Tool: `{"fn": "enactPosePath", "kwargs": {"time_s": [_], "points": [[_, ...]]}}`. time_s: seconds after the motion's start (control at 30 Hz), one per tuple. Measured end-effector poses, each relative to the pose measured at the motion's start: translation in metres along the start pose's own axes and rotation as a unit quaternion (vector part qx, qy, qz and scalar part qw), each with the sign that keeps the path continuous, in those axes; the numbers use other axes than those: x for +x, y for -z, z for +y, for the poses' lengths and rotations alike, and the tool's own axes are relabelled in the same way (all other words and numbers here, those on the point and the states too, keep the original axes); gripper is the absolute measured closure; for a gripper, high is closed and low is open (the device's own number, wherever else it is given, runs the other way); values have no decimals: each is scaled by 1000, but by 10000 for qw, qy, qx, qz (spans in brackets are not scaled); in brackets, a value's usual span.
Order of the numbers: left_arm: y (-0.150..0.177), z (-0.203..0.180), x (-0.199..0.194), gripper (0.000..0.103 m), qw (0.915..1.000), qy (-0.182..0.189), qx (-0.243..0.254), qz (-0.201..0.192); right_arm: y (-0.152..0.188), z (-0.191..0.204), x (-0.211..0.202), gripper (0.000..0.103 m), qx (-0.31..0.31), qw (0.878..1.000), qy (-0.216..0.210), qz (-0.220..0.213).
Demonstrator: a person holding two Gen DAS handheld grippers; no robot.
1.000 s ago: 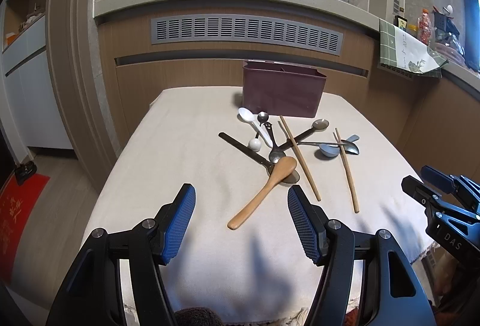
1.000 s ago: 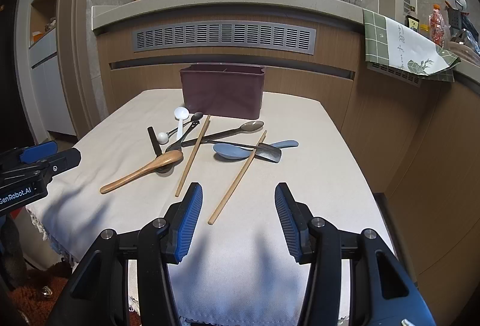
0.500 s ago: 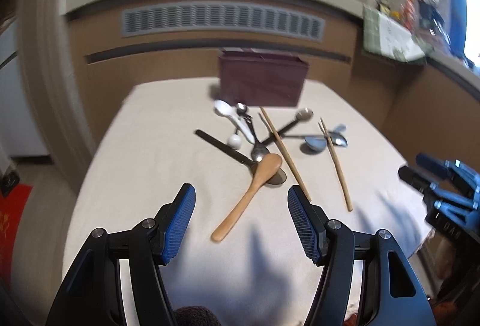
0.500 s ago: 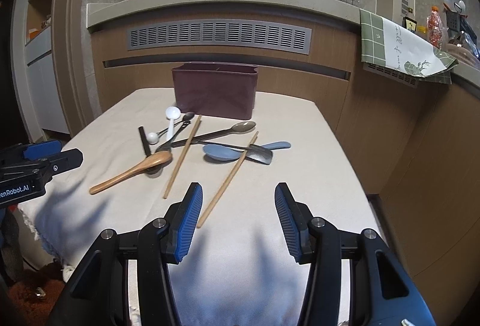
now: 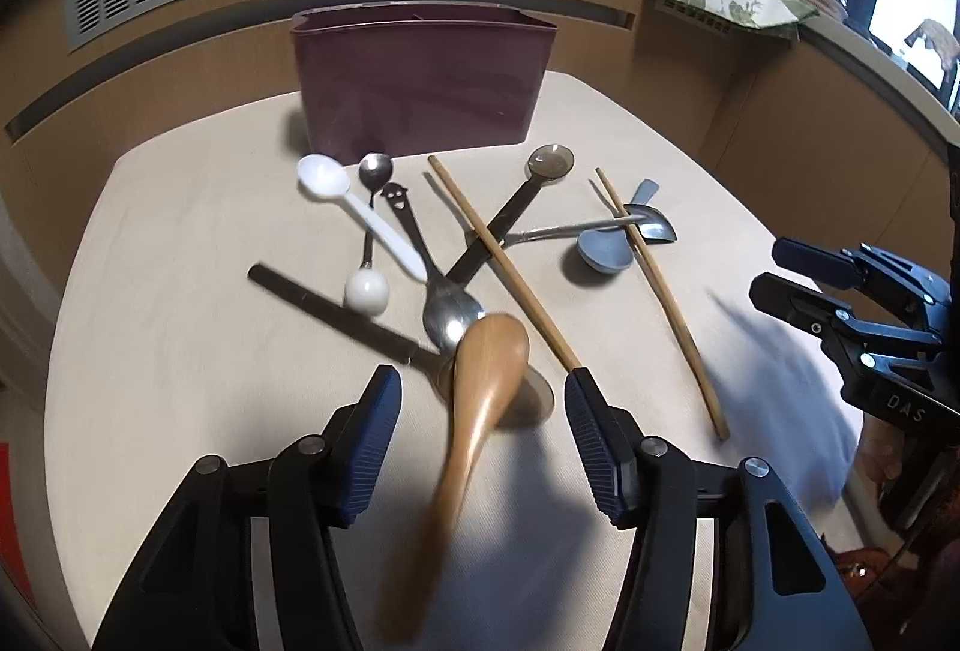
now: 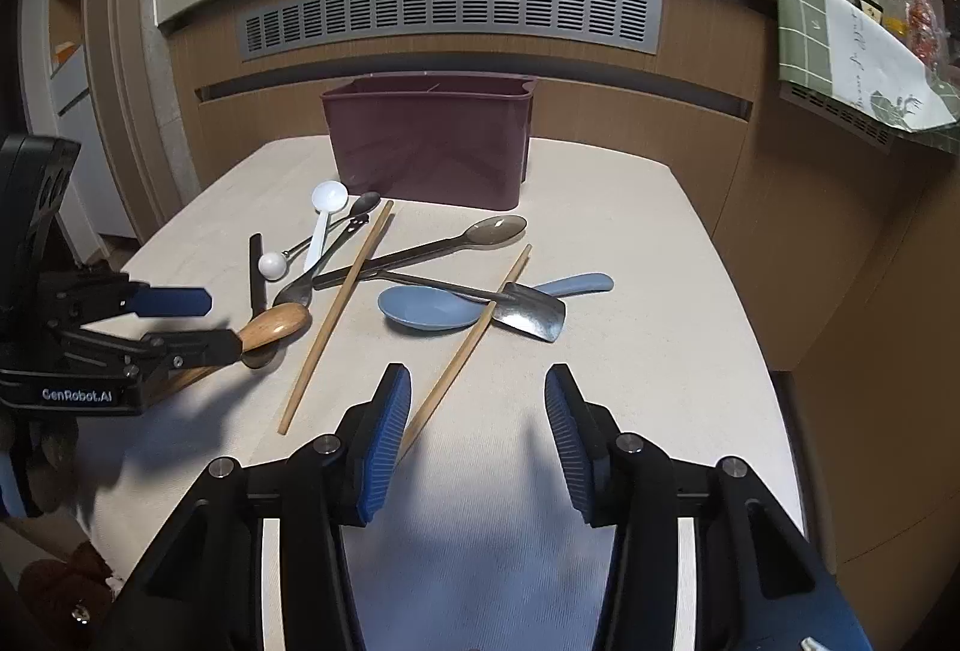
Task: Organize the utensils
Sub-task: 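Lower the left tool onto the wooden spoon and close on its bowl, then carry the wooden spoon into the maroon holder with the left tool while the right tool grasps a bamboo chopstick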
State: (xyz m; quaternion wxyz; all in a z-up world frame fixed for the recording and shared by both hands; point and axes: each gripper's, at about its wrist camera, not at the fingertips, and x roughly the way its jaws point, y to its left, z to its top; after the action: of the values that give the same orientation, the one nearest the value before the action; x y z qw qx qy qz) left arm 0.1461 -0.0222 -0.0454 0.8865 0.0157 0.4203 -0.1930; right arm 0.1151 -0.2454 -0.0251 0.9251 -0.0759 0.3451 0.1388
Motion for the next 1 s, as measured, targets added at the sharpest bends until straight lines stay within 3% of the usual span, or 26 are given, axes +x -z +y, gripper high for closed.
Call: {"fn": "enactPosePath", "kwargs": {"time_s": [0.2,0.4,0.53,0.63,0.77,0.87,0.93,1.0], "points": [[-12,-6,30,58,9985,-3,310,446,-7,-3,14,61,-178,9997,126,48],[-18,-7,36,70,9981,-223,335,462,-10,-6,16,61,-183,9996,194,51],[-16,-5,32,72,9983,-328,243,425,-24,2,18,61,-312,9994,152,-58],[-11,9,13,72,9995,-227,-198,117,-50,13,26,61,-440,9989,-139,-76],[-11,29,-28,72,9954,-172,-735,-595,-82,33,58,61,-580,9962,-618,191],[-12,38,-49,72,9912,-278,-851,-975,-97,51,91,65,-713,9922,-898,494],[-14,43,-58,72,9896,-313,-878,-1099,-104,58,116,77,-671,9912,-884,724],[-13,47,-61,72,9887,-289,-913,-1152,-106,60,133,79,-531,9907,-873,897]]}}
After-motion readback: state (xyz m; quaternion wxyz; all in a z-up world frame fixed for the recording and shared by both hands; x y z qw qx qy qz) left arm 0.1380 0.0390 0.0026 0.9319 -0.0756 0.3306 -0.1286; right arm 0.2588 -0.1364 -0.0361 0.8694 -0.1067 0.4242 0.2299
